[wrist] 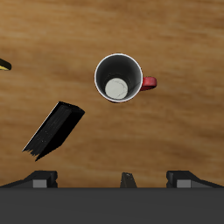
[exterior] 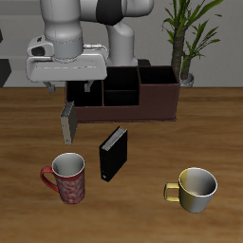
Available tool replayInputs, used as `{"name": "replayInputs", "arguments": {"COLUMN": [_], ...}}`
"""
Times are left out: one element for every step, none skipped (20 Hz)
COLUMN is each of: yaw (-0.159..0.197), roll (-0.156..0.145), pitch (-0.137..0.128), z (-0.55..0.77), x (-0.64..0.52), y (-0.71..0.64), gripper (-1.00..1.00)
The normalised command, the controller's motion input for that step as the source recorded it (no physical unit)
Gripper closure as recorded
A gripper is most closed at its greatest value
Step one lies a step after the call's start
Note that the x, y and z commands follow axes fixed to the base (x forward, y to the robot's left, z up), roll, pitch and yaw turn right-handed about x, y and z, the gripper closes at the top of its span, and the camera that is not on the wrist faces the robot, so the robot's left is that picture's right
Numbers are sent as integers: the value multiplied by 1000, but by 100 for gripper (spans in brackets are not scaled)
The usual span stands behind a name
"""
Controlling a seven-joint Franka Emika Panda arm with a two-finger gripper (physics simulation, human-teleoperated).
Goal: Place the red mug into the back desk caddy's right compartment
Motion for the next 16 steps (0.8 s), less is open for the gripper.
{"name": "replayInputs", "arguments": {"yaw": [25,65,-15,-22,-15,-89,-49,33,36,-36,-35,102,-8,-15,25,20], "roll": [-47,19,11,-48,-21,-50,6,-54,41,-33,-5,62,-25,49,40,19], "pitch": [-98,-140,39,-14,-56,-38,22,-27,-30,-1,-48,-119,-60,38,-18,-28], "z": [16,23,-122,-60,-38,-30,-103,-142,-179,-125,-219,-190,-368,-432,-374,-282], "x": [406,365,392,371,381,252,340,444,384,309,283,183,329,318,246,166], "y": [-161,-65,-58,-43,46,-61,34,23,101,-47,96,170,128,236,325,207], "gripper": [-100,-100,-100,-100,-100,-100,-100,-100,-100,-100,-100,-100,-100,-100,-100,-100]}}
